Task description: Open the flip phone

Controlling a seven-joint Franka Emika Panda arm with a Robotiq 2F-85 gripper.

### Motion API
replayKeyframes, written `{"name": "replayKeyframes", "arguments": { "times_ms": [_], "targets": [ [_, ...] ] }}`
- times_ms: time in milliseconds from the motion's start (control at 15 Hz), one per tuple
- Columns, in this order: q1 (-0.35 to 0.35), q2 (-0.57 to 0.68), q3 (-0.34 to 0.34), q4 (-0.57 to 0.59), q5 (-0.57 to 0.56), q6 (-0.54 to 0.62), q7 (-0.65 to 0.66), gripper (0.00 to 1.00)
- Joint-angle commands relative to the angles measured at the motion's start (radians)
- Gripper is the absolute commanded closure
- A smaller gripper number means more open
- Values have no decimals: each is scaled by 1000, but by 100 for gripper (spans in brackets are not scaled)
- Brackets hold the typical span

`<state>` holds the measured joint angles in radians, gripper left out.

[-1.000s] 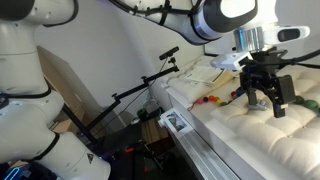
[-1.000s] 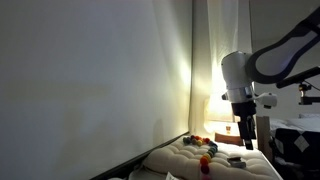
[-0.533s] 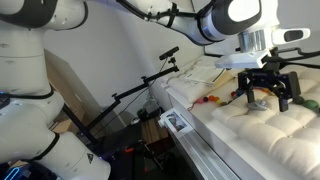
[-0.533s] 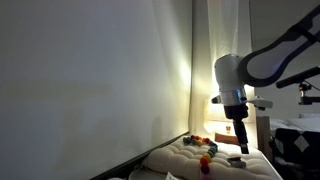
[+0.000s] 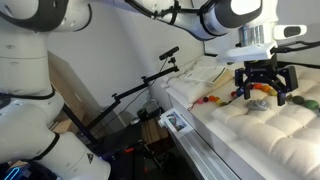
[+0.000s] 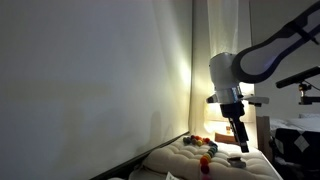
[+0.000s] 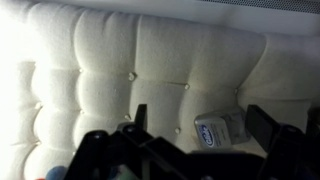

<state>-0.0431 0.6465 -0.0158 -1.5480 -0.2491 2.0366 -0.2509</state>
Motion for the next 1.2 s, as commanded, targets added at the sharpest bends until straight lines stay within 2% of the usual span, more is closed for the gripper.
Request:
{"name": "replayKeyframes", "arguments": {
  "times_ms": [0, 533, 1133],
  "targets": [
    [0, 89, -7, 129, 9, -84, -13, 0],
    [5, 203, -20, 278, 4, -152, 9, 0],
    [9, 206, -66, 309, -10, -119, 126, 0]
  ]
}}
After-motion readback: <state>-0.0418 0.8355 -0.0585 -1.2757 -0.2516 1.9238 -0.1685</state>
